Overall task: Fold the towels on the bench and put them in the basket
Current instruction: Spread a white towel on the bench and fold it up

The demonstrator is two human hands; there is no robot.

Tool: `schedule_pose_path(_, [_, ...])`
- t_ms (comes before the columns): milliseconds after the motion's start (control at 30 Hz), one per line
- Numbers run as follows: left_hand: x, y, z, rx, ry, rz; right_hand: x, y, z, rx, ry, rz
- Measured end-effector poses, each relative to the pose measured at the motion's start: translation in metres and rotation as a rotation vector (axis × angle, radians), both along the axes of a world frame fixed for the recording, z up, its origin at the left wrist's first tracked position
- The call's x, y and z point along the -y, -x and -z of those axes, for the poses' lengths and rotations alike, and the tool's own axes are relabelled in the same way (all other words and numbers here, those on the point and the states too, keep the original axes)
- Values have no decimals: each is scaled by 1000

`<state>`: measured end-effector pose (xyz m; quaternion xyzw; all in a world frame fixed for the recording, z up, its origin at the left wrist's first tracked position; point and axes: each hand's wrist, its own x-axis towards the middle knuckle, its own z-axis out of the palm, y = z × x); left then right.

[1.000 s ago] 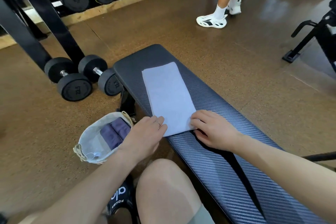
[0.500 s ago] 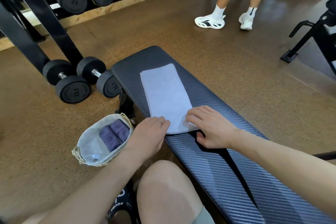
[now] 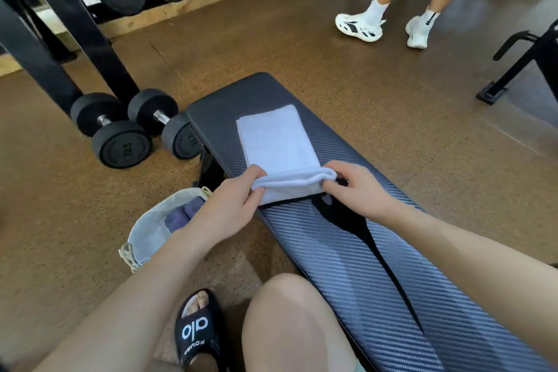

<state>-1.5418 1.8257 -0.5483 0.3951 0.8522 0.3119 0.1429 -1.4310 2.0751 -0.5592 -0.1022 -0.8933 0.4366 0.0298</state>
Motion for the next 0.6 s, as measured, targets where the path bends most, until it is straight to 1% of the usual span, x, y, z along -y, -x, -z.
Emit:
schedule_pose_path(133, [-5,9,6,39,-14,-64,-5,15,4,106,43,63])
schedule_pose_path(300, [-15,19,11,153,-20,-205,-7,33,8,159,50,133])
schedule_pose_path(400, [-19,22,17,227,-3,-272,-4,41,13,186,-26,158])
schedule_pose_path(500, [-20,23,18,281,19,-287,5,42,21,183,-73,245])
schedule_pose_path(600, [-20,22,18,281,42,-273,11,41,24,163,-23,305])
